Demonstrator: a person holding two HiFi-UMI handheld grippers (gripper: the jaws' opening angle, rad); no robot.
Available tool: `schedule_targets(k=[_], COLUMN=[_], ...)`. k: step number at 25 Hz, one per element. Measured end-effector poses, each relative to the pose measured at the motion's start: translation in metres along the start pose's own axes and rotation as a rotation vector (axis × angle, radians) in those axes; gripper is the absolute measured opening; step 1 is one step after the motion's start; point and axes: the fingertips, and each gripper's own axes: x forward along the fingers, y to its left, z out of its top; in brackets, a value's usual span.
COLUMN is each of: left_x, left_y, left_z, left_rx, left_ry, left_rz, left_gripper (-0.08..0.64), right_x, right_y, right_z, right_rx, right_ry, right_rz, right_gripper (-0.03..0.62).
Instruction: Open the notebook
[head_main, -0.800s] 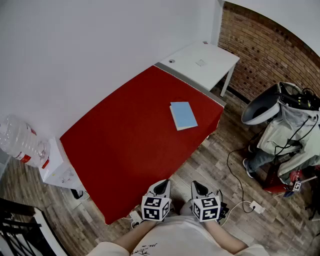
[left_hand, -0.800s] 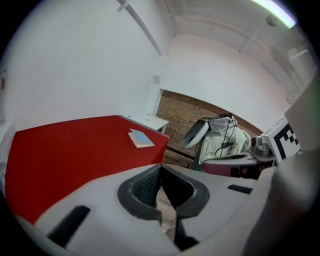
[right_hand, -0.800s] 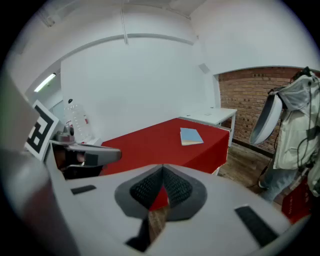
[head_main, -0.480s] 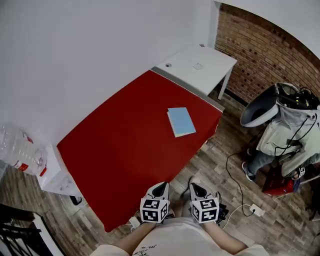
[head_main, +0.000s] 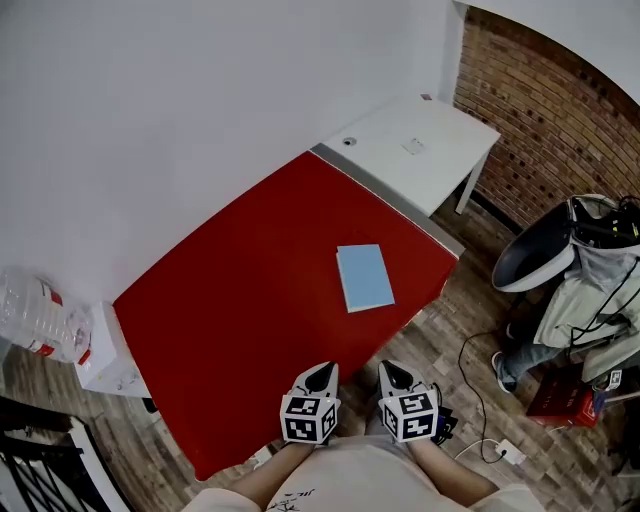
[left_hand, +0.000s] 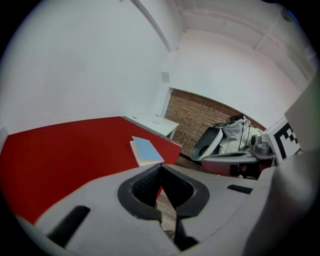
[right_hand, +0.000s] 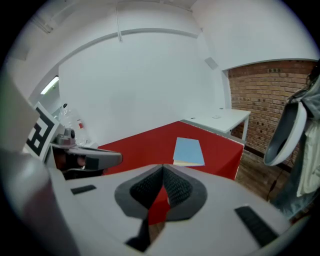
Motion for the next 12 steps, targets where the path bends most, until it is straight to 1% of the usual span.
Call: schedule_targets(k=[7, 10, 12], left_x=[0.084, 0.108, 0.118], left_y=[-0.011, -0.021, -0.024], left_z=[0.048, 0.066, 0.072], left_rx=[-0.059, -0.070, -0.067], left_ry=[-0.004, -0.019, -0.021], left_rz=[0.062, 0.072, 0.080], left_gripper=[0.006, 0.006, 0.006], right_x=[0.039, 0.049, 0.055], right_y=[-0.080, -0.107, -0.117], right_z=[0.058, 0.072, 0.077], right_rx=[-0.037, -0.047, -0.055], right_ry=[0.013, 0.015, 0.022], right_rz=[0.054, 0.062, 0.071], right_gripper=[0.006, 0.006, 0.006])
